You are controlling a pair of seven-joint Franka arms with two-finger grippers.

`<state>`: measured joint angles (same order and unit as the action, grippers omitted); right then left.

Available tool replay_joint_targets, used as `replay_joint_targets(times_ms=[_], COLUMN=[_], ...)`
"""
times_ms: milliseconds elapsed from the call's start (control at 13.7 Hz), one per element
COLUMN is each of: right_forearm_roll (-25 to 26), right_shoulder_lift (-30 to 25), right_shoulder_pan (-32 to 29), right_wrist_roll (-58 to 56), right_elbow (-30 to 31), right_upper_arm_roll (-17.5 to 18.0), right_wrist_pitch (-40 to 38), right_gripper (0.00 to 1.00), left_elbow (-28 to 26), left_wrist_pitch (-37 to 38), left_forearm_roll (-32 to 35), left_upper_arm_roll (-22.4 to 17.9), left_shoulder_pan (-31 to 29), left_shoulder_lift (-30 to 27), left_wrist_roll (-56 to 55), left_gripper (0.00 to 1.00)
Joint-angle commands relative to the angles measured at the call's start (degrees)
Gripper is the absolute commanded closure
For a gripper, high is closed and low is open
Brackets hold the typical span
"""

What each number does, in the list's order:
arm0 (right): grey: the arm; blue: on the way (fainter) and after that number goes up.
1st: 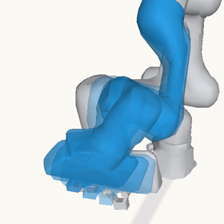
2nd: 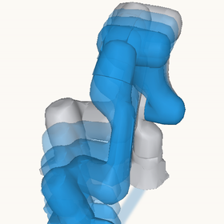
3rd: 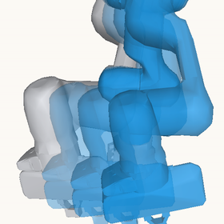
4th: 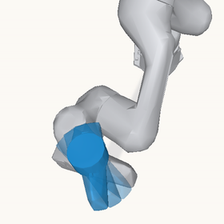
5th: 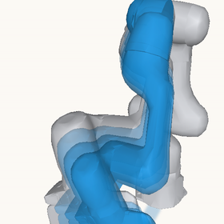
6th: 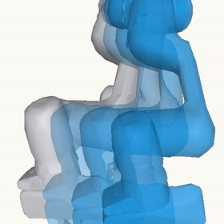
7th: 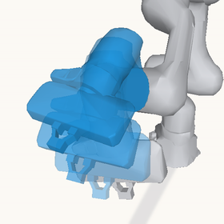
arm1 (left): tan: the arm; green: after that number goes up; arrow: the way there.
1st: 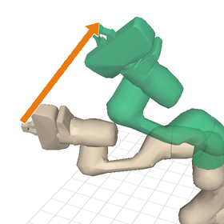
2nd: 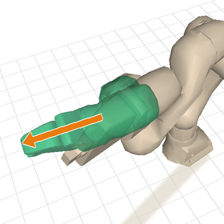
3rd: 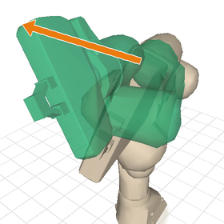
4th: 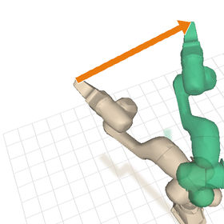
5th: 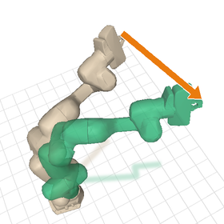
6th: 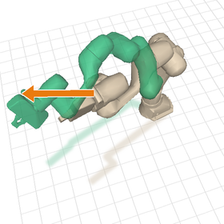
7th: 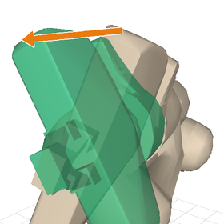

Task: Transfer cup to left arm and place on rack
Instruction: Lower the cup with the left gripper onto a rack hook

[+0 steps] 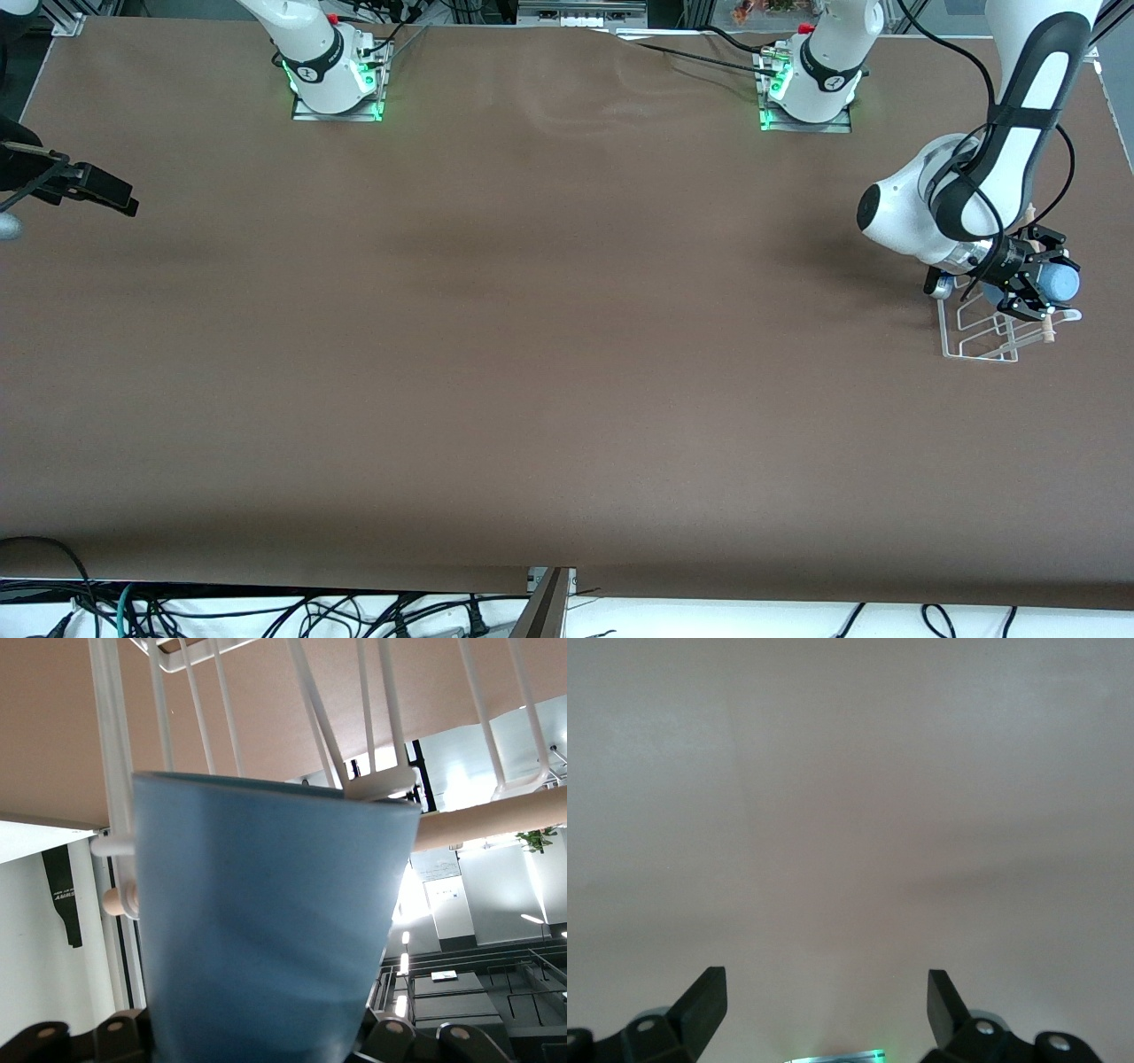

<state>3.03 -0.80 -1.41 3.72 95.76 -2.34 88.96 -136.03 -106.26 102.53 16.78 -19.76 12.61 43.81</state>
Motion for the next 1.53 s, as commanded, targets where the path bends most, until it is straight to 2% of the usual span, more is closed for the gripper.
replay_joint_targets(times_ms=[0, 731, 1462], right_forearm_roll=[-0.75, -0.83, -0.83], right_shoulder_lift=[0.09, 0.01, -0.08], right_shoulder_pan=[0.35, 0.35, 0.35], right_wrist_roll=[-0.29, -0.38, -0.38], right_elbow=[-1.01, -0.83, -0.75], right_upper_arm_roll=[-0.3, -0.3, 0.14], right_wrist_pitch=[-1.16, -0.99, -1.34], right_gripper=[0.0, 0.0, 0.0], left_elbow=[-0.03, 0.15, -0.72], left_wrist_pitch=[-0.53, -0.53, -0.26], left_forearm_roll=[2.41, 5.31, 4.44], left_upper_arm_roll=[-0.08, -0.7, -0.61], left_shoulder_pan=[-0.54, -0.54, -0.54], left_shoulder_lift=[0.92, 4.88, -0.21], left_wrist_roll=[-1.53, -4.26, -2.68], left_gripper=[1.0, 1.0, 1.0])
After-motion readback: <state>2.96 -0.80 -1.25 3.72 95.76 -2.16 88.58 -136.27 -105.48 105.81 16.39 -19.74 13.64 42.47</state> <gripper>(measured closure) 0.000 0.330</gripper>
